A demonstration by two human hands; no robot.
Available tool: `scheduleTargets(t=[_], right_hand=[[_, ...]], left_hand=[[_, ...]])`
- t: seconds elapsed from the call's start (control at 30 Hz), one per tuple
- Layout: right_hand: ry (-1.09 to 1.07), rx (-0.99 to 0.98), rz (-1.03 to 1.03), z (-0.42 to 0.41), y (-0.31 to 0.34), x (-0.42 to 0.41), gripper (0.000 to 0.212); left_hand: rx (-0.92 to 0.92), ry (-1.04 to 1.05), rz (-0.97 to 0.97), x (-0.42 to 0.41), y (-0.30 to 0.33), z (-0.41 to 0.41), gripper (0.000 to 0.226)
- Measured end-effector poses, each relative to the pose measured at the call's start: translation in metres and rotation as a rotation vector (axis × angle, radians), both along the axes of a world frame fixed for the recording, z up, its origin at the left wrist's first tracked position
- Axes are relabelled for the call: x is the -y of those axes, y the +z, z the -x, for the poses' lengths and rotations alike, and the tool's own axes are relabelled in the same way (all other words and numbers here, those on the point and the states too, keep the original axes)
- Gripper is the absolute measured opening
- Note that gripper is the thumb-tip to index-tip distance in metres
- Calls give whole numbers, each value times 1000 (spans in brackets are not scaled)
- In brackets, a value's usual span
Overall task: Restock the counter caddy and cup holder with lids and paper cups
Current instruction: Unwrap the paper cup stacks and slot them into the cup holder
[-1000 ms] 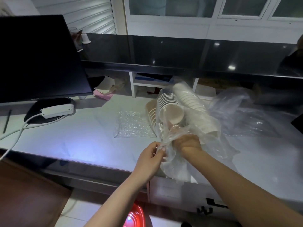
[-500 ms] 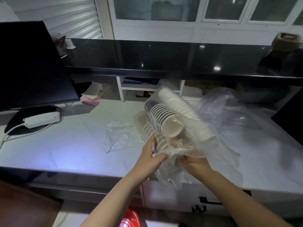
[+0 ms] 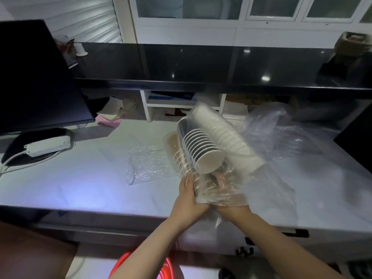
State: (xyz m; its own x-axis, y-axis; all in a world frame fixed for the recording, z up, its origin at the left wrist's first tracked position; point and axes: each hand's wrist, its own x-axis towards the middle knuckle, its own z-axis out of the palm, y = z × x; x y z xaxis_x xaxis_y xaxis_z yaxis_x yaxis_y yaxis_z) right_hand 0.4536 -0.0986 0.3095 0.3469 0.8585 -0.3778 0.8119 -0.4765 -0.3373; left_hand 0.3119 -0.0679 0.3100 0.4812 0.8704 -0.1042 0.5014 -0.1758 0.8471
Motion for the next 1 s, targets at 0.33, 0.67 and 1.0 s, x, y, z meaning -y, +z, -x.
scheduleTargets(t=[0.33,0.67,1.0], right_hand=[[59,-75,-90,-8,2,-7,25],[-101,-159,-110,-19,-3,14,35],[-198,-487,-35,-24,21,29,28]], left_hand=[[-52,-85,-13,-8,-16,15,96],[-294,52,-307,-22,5,18,68],[-423,162,-312,-53,4,13,45]])
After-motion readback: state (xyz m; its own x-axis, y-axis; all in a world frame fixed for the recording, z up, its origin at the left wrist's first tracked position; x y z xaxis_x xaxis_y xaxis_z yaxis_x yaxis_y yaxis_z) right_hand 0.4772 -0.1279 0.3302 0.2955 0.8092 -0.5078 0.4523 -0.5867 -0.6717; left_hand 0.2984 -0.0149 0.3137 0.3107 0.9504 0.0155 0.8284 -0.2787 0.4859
